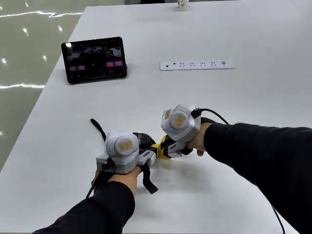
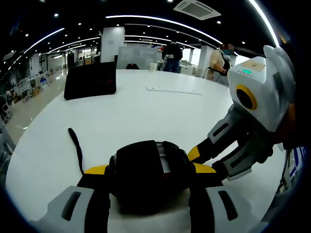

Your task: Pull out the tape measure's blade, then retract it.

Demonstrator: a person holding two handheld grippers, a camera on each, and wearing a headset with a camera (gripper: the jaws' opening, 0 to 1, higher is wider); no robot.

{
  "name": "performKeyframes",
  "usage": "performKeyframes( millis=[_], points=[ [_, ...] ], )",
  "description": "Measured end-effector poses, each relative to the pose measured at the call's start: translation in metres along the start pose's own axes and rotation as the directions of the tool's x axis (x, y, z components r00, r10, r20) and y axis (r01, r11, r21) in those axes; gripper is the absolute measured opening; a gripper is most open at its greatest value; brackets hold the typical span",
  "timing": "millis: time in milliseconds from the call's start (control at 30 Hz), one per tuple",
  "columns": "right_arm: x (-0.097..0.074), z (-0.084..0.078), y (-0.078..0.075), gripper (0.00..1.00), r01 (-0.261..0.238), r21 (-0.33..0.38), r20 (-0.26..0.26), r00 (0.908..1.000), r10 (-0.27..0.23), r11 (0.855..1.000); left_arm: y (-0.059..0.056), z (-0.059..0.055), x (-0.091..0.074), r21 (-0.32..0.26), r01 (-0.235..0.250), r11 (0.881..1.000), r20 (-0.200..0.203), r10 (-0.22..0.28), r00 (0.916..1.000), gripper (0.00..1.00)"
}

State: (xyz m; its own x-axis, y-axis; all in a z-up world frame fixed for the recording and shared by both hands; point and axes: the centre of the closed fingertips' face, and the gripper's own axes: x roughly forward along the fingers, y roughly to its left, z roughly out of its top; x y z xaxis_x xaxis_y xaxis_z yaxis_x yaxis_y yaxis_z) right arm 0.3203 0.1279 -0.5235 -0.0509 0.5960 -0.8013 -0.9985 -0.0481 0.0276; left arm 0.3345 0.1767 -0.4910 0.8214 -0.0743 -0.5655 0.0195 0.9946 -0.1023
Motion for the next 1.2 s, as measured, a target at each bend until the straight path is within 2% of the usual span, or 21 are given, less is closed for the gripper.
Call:
performKeyframes(
  millis=[233, 333, 433, 533, 700, 867, 1067, 1133, 1200],
  points=[
    [0.001, 0.000, -0.001, 0.12, 0.004, 0.001, -0.002, 1.0000, -0.004, 1.000, 0.000, 0.000, 0.001, 0.001, -0.001, 1.000, 0.001, 0.001, 1.0000, 0.61],
    [0.001, -0.001, 0.000, 0.12, 0.018, -0.036, -0.008, 0.9998, -0.018, 0.999, -0.001, 0.000, 0.000, 0.007, 0.004, 1.000, 0.000, -0.004, 1.0000, 0.62],
    [0.001, 0.000, -0.001, 0.13, 0.031, -0.016, -0.004, 0.9995, -0.031, 0.999, -0.001, 0.000, 0.001, 0.022, 0.011, 1.000, 0.000, -0.011, 0.9999, 0.62],
    [0.001, -0.001, -0.003, 0.14, 0.047, 0.000, 0.004, 0.9989, -0.047, 0.999, -0.001, -0.002, 0.001, 0.045, 0.024, 0.999, -0.016, -0.023, 0.9996, 0.62],
    [-0.002, -0.002, -0.001, 0.14, 0.065, 0.003, 0.010, 0.9978, -0.065, 0.998, -0.001, -0.003, 0.002, 0.050, 0.053, 0.997, -0.036, -0.051, 0.9981, 0.62],
    [-0.012, 0.000, 0.001, 0.14, 0.083, 0.019, 0.035, 0.9958, -0.084, 0.996, -0.001, 0.000, 0.000, 0.087, 0.082, 0.993, -0.045, -0.078, 0.9959, 0.64],
    [-0.029, -0.010, 0.002, 0.14, 0.111, 0.064, 0.064, 0.9913, -0.115, 0.992, 0.003, 0.006, -0.008, 0.130, 0.132, 0.983, -0.047, -0.127, 0.9908, 0.75],
    [-0.036, -0.016, 0.004, 0.14, 0.123, 0.080, 0.068, 0.9894, -0.128, 0.989, 0.005, 0.006, -0.011, 0.137, 0.144, 0.980, -0.049, -0.138, 0.9892, 0.76],
    [-0.042, -0.020, 0.005, 0.15, 0.138, 0.090, 0.072, 0.9868, -0.145, 0.986, 0.006, 0.008, -0.015, 0.116, 0.166, 0.979, -0.042, -0.162, 0.9858, 0.80]
  ],
)
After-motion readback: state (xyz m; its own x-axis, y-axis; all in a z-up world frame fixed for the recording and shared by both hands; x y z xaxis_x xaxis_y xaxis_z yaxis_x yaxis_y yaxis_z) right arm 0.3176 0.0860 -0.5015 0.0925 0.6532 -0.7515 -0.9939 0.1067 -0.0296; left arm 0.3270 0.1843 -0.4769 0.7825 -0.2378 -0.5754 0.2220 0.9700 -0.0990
